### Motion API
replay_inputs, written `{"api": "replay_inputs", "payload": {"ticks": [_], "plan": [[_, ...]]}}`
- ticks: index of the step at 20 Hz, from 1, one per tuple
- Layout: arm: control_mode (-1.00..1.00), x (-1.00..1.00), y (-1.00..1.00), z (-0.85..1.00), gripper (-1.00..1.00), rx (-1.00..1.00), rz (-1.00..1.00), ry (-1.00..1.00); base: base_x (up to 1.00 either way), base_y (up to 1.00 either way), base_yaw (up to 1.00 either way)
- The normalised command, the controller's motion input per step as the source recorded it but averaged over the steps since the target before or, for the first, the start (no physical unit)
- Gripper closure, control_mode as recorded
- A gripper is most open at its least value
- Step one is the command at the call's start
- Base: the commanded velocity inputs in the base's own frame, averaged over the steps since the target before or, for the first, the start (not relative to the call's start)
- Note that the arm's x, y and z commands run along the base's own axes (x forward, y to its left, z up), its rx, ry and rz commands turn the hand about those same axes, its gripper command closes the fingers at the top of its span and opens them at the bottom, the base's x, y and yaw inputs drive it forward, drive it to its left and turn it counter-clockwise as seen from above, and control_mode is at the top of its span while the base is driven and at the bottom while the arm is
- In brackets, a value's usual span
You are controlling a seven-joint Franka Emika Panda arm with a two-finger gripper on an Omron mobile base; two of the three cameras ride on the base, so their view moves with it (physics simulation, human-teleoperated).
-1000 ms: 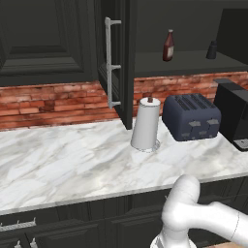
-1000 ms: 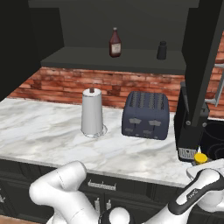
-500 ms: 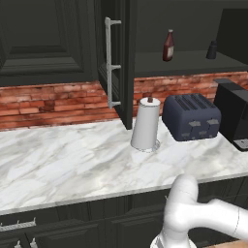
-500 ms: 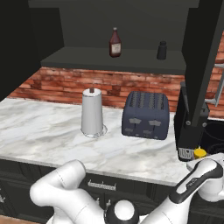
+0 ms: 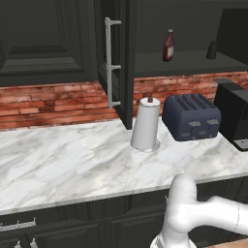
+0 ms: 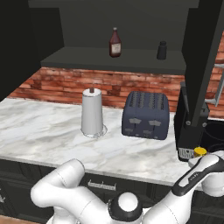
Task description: Collect the turmeric, ketchup, and shaker from the cabinet and place them next to the stove.
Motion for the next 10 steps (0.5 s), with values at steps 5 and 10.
{"api": "replay_inputs", "payload": {"ticks": [5,10], "plan": [[-1.0,0.12,0.0,-0.51,1.0,0.0,0.03,0.02,0.0,0.0,0.0],[-1.0,-0.1,-0.03,-0.53,1.0,0.0,0.0,0.02,0.0,0.0,0.0]]}}
